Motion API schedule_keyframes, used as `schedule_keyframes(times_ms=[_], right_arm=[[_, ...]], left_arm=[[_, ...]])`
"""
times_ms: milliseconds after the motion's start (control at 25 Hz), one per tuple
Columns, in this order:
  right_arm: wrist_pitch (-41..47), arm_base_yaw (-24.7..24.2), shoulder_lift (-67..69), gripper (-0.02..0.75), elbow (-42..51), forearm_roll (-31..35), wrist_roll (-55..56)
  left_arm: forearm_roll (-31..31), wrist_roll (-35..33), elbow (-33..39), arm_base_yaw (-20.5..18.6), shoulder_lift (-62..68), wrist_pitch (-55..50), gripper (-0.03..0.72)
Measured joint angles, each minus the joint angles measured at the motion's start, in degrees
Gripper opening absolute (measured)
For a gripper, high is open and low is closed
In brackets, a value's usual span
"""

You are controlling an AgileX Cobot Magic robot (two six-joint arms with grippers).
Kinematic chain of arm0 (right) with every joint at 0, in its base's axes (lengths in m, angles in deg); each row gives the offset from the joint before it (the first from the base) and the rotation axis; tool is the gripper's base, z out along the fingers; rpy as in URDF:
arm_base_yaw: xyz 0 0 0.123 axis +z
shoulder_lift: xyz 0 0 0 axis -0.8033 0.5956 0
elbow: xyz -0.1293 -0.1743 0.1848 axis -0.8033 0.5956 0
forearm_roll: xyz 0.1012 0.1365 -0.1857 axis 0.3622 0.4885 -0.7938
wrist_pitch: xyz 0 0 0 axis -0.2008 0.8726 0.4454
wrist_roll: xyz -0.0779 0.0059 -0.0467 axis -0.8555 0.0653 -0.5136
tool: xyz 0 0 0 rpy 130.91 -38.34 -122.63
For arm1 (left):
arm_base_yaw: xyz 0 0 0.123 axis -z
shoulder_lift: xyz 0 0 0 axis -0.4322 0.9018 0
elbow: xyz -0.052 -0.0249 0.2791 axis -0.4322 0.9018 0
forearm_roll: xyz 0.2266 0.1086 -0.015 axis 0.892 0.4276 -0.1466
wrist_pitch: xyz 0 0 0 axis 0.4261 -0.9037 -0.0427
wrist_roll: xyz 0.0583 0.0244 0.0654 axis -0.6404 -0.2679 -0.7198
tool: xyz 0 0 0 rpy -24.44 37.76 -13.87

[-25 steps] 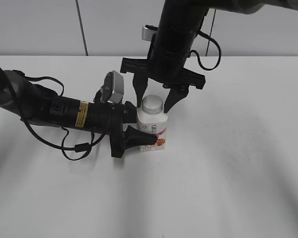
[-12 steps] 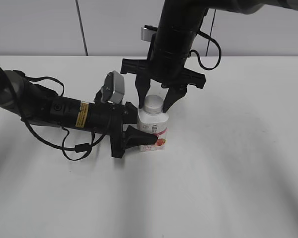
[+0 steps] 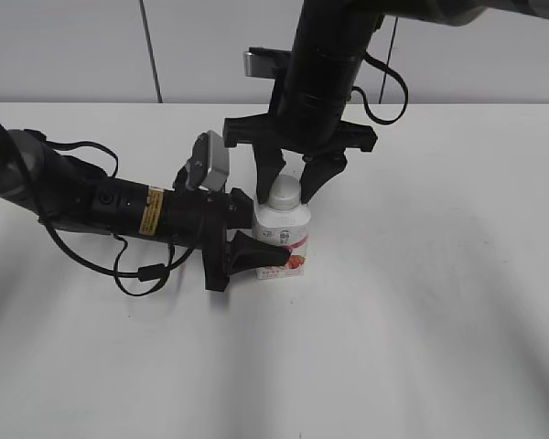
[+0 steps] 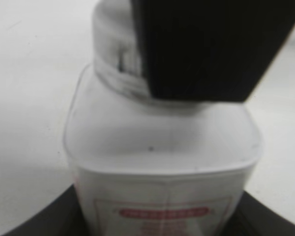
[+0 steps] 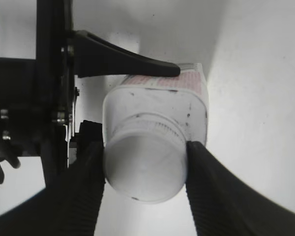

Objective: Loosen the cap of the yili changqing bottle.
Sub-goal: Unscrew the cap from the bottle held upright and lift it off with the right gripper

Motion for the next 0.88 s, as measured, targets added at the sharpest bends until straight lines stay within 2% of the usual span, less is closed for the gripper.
schedule_keyframes(times_ms=[280, 600, 880], right_arm=[[0.0, 0.0, 0.0, 0.398, 0.0, -0.23, -17.01], [0.0, 0.0, 0.0, 0.398, 0.0, -0.34, -42.19], [0.0, 0.0, 0.0, 0.397, -0.07, -0.38, -56.45]], left_arm=[[0.0, 0.0, 0.0, 0.0, 0.0, 0.0, 0.376], [0.28, -0.05, 0.0, 0.0, 0.0, 0.05, 0.375], [0.45, -0.2, 0.0, 0.0, 0.0, 0.05, 0.375]])
